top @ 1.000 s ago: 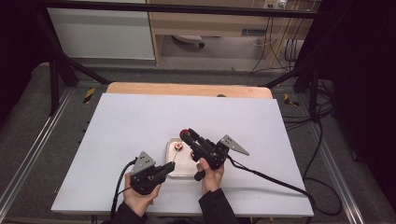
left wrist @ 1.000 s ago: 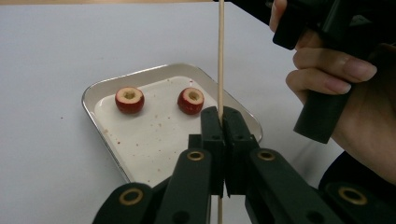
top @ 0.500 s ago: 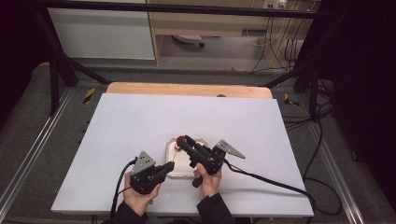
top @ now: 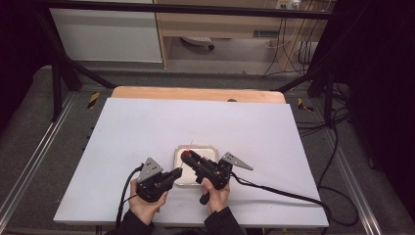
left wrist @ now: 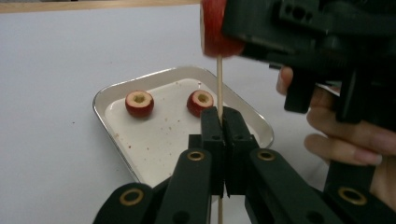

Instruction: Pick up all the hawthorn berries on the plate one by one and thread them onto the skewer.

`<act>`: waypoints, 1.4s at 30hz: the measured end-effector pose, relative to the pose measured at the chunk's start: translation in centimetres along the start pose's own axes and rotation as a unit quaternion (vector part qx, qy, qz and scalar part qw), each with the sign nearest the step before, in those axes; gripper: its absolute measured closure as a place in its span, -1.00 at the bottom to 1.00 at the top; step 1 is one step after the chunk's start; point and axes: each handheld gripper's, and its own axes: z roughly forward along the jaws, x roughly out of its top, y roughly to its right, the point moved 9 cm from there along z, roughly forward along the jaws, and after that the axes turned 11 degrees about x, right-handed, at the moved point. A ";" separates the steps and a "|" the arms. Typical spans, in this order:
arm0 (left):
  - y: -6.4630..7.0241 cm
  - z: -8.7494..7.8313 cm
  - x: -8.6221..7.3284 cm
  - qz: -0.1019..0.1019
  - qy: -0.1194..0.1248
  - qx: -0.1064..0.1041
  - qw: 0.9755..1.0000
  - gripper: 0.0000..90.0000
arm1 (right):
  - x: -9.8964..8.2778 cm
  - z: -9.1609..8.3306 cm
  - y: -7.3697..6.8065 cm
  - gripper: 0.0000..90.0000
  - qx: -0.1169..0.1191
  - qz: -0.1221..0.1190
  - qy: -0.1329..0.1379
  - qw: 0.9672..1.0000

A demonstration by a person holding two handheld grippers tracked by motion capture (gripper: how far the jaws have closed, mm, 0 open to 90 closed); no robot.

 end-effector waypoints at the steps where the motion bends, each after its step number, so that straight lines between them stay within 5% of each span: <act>1: 0.0 0.0 0.0 0.000 0.000 0.000 1.000 0.97 | -0.4 0.0 -0.1 0.37 0.002 0.003 -0.009 1.000; 14: -0.1 0.2 0.1 0.018 0.003 0.007 1.000 0.97 | -1.6 0.0 -0.4 0.34 -0.009 -0.017 -0.038 0.999; 15: -0.4 0.1 0.0 0.021 0.002 0.009 1.000 0.97 | -0.9 -0.1 -0.5 0.10 -0.021 -0.034 -0.031 0.999; 18: -0.9 0.2 -0.5 0.025 -0.003 0.013 1.000 0.97 | 0.4 -0.5 -0.6 -0.20 -0.035 -0.068 -0.046 0.996; 23: -1.7 0.1 -0.9 0.040 -0.008 0.021 0.999 0.97 | 2.2 -2.0 0.8 -0.63 -0.080 -0.096 -0.105 0.987; 25: -1.9 0.0 -1.0 0.045 -0.011 0.022 0.999 0.97 | 2.4 -2.9 1.5 -0.75 -0.099 -0.104 -0.138 0.980; 27: -2.1 -0.1 -1.2 0.048 -0.011 0.019 0.999 0.97 | 2.5 -4.0 2.4 -0.80 -0.121 -0.121 -0.178 0.969; 30: -2.5 -0.2 -1.4 0.050 -0.015 0.022 0.998 0.97 | 2.2 -5.5 3.6 -0.85 -0.143 -0.138 -0.239 0.951; 31: -2.5 -0.2 -1.4 0.050 -0.015 0.022 0.998 0.97 | 2.0 -6.1 4.0 -0.85 -0.151 -0.144 -0.266 0.941; 34: -2.8 -0.3 -1.6 0.051 -0.017 0.023 0.998 0.97 | 1.6 -6.8 4.6 -0.87 -0.164 -0.151 -0.317 0.922; 35: -2.9 -0.3 -1.7 0.052 -0.018 0.023 0.998 0.97 | 1.6 -6.8 4.6 -0.87 -0.164 -0.151 -0.317 0.922; 38: -3.1 -0.4 -1.7 0.051 -0.017 0.024 0.998 0.97 | 1.8 -7.0 4.9 -0.86 -0.173 -0.144 -0.336 0.915; 39: -3.2 -0.5 -1.8 0.050 -0.018 0.023 0.998 0.96 | 2.0 -6.8 5.1 -0.86 -0.178 -0.148 -0.349 0.908; 40: -3.3 -0.5 -1.8 0.050 -0.018 0.024 0.998 0.96 | 2.0 -6.8 5.1 -0.86 -0.178 -0.148 -0.349 0.908; 42: -3.6 -0.5 -1.9 0.048 -0.019 0.024 0.998 0.96 | 2.2 -6.4 5.3 -0.87 -0.182 -0.155 -0.368 0.898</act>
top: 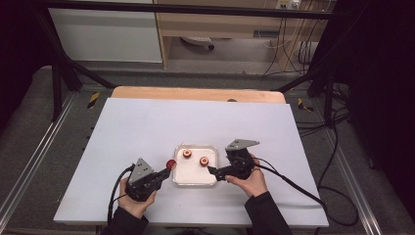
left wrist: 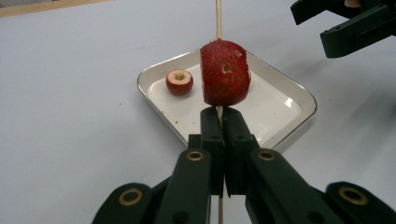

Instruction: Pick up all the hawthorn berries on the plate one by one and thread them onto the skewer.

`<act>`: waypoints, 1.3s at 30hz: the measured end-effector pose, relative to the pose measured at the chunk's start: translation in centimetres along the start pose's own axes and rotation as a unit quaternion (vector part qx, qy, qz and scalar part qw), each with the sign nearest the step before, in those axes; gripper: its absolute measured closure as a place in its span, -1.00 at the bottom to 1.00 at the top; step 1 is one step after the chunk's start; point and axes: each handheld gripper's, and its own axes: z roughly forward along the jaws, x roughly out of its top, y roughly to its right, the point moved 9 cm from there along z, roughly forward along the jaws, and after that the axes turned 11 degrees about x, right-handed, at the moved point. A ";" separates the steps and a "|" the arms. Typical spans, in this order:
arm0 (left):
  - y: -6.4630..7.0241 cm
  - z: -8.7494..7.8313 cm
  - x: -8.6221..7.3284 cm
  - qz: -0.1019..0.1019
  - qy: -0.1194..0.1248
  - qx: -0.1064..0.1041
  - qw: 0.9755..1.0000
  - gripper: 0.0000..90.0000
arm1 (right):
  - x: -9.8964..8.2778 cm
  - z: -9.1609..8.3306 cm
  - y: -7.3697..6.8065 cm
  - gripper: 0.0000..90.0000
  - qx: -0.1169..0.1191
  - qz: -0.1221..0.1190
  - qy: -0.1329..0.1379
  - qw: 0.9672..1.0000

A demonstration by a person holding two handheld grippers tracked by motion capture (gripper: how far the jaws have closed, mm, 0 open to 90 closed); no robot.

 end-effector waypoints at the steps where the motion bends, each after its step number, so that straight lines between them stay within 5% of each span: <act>1: -0.1 0.0 0.0 -0.001 0.000 0.000 1.000 0.96 | 0.2 0.2 0.0 -0.87 -0.003 -0.005 -0.010 1.000; 10: -0.4 -0.1 -0.2 -0.005 -0.002 -0.003 1.000 0.96 | 2.0 2.0 0.5 -0.84 -0.011 -0.024 -0.082 0.996; 16: -0.3 0.0 -0.2 -0.004 -0.004 -0.005 1.000 0.96 | 2.7 3.3 0.7 -0.76 -0.001 -0.016 -0.122 0.992; 25: -0.3 0.0 -0.2 -0.005 -0.005 -0.007 1.000 0.96 | 2.0 5.0 0.9 -0.52 0.028 -0.013 -0.183 0.983; 39: -0.1 0.1 -0.4 -0.001 -0.010 -0.011 1.000 0.96 | 1.4 6.8 1.7 -0.06 0.029 -0.027 -0.240 0.970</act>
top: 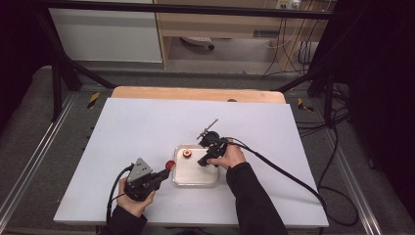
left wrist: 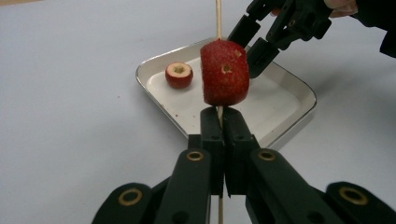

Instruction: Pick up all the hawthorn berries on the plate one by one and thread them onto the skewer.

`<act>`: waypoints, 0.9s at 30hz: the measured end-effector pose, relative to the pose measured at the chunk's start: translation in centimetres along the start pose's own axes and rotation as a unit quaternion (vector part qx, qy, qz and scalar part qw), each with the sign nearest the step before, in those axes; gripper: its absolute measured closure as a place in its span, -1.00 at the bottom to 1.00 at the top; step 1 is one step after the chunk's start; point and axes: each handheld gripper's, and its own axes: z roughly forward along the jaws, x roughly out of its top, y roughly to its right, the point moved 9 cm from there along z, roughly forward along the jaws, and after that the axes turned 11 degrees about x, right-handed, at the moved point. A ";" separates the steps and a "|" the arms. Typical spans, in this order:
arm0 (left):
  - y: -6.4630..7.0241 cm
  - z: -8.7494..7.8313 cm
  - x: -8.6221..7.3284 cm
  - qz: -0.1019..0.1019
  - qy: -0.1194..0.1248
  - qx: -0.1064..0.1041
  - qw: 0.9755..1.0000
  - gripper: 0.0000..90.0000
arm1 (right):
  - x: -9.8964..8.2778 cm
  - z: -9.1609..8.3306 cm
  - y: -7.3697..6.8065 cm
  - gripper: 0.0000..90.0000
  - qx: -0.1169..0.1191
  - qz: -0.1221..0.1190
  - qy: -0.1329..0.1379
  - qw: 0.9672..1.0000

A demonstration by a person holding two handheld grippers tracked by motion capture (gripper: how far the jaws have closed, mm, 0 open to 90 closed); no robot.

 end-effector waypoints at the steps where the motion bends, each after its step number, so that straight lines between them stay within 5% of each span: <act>1: 0.0 0.0 0.0 -0.001 -0.001 0.000 1.000 0.96 | 0.0 0.1 0.0 -0.04 0.002 0.000 -0.003 1.000; 16: 0.0 0.0 0.0 0.000 -0.001 0.000 1.000 0.96 | -0.1 0.8 0.2 0.30 0.008 -0.003 -0.016 1.000; 27: 0.0 0.0 0.1 0.001 0.001 0.000 1.000 0.96 | 0.0 0.5 0.0 0.33 0.009 0.023 -0.005 1.000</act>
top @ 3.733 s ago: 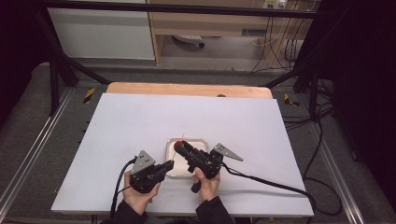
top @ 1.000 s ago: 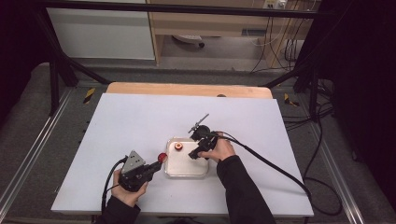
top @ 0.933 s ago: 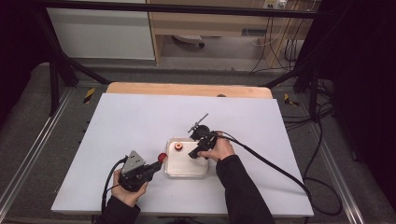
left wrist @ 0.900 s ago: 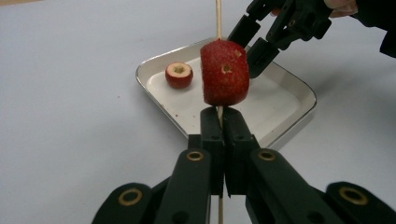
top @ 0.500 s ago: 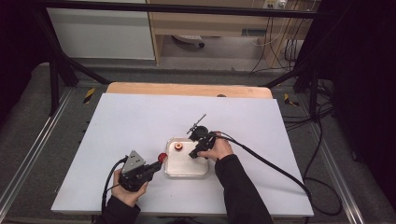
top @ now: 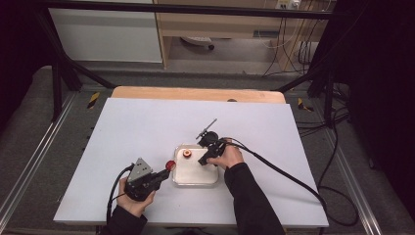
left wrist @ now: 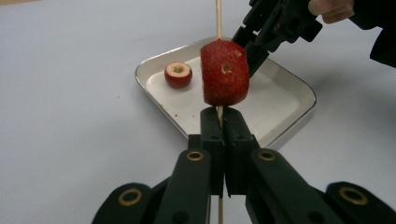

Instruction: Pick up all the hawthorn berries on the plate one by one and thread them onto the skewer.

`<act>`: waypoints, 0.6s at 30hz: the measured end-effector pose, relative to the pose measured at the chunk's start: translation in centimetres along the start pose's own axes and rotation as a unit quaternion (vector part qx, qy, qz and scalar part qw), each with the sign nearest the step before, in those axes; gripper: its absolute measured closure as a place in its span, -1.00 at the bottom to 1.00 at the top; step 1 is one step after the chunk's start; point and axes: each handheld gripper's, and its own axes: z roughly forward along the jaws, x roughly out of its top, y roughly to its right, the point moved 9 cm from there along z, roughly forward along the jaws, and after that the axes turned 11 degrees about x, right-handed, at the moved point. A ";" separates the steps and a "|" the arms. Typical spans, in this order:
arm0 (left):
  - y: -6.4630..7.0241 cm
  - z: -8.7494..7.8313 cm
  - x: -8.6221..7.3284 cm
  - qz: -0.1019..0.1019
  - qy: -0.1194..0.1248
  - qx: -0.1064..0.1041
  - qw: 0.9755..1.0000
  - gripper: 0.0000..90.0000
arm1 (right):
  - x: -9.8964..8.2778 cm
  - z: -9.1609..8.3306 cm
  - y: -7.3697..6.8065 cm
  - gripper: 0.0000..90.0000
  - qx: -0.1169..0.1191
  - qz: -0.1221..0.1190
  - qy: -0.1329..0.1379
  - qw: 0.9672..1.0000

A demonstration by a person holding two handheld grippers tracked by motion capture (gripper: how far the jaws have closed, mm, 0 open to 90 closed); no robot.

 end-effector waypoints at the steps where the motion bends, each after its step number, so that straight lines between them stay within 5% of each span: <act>1: 0.0 0.0 0.0 -0.001 0.001 0.000 1.000 0.96 | 0.1 -0.2 -0.1 0.34 0.002 0.007 0.008 1.000; 7: 0.0 -0.1 0.1 -0.002 0.004 0.000 1.000 0.96 | 1.2 -2.6 -1.1 0.34 0.024 0.049 0.075 0.996; 12: 0.0 -0.3 0.3 -0.006 0.009 0.000 1.000 0.96 | 1.9 -4.8 -2.5 0.34 0.053 0.080 0.145 0.985; 13: 0.0 -0.4 0.3 -0.007 0.010 0.000 1.000 0.96 | 2.1 -5.2 -2.7 0.34 0.058 0.082 0.160 0.982; 14: 0.0 -0.4 0.4 -0.006 0.012 0.000 1.000 0.96 | 2.2 -5.9 -3.2 0.34 0.070 0.090 0.193 0.975; 15: 0.1 -0.5 0.4 -0.008 0.013 -0.001 1.000 0.96 | 2.2 -5.9 -3.2 0.34 0.070 0.090 0.193 0.975; 16: 0.1 -0.5 0.5 -0.009 0.015 -0.001 1.000 0.96 | 2.2 -6.5 -3.6 0.34 0.081 0.098 0.226 0.966; 17: 0.1 -0.6 0.6 -0.011 0.017 -0.001 1.000 0.96 | 2.2 -6.5 -3.6 0.34 0.081 0.098 0.226 0.966; 18: 0.1 -0.7 0.6 -0.014 0.018 -0.001 1.000 0.96 | 2.1 -7.0 -3.9 0.34 0.093 0.107 0.260 0.955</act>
